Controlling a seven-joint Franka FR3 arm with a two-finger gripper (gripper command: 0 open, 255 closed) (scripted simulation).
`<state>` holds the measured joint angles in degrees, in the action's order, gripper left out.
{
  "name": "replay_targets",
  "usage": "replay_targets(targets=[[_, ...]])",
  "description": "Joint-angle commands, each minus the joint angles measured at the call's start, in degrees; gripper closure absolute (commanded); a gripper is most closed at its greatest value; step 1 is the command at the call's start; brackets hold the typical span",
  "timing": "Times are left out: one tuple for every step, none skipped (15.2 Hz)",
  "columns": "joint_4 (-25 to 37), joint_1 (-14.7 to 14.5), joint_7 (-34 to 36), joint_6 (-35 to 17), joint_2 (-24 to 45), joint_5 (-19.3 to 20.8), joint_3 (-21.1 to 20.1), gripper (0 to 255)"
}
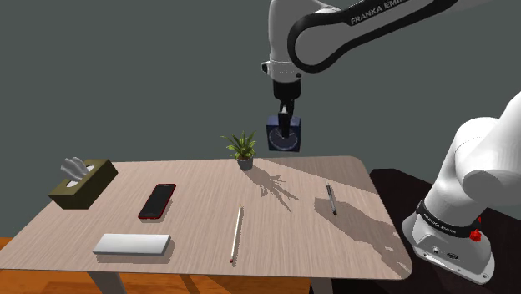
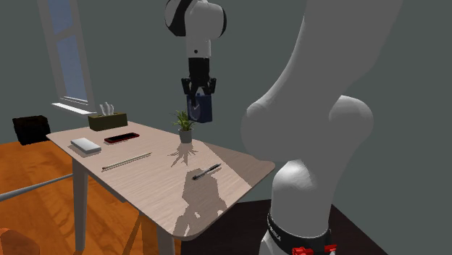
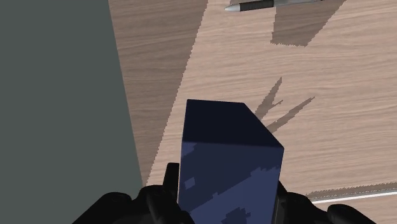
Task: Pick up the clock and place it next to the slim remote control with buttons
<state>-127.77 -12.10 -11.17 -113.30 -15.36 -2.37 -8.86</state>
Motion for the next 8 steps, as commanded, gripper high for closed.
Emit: replay_targets(targets=[[1.32, 0.03, -0.07, 1.69, -0.37, -0.01, 0.08, 255], [1.96, 0.03, -0.08, 2.47, -0.5, -0.01, 0.11, 255], [2.62, 0.04, -0.08, 3.25, -0.63, -0.01, 0.14, 255], [3.28, 0.05, -0.09, 4.03, -0.74, -0.01, 0.17, 255], [3.96, 0.06, -0.1, 4.81, -0.84, 0.0, 0.19, 255], [4.65, 0.07, -0.1, 5.58, -0.93, 0.0, 0.22, 255], [5.24, 0.07, -0.11, 6.26, -1.01, 0.0, 0.24, 255], [6.65, -0.34, 1.18, 6.26, 0.38, 0.01, -0.61, 255]])
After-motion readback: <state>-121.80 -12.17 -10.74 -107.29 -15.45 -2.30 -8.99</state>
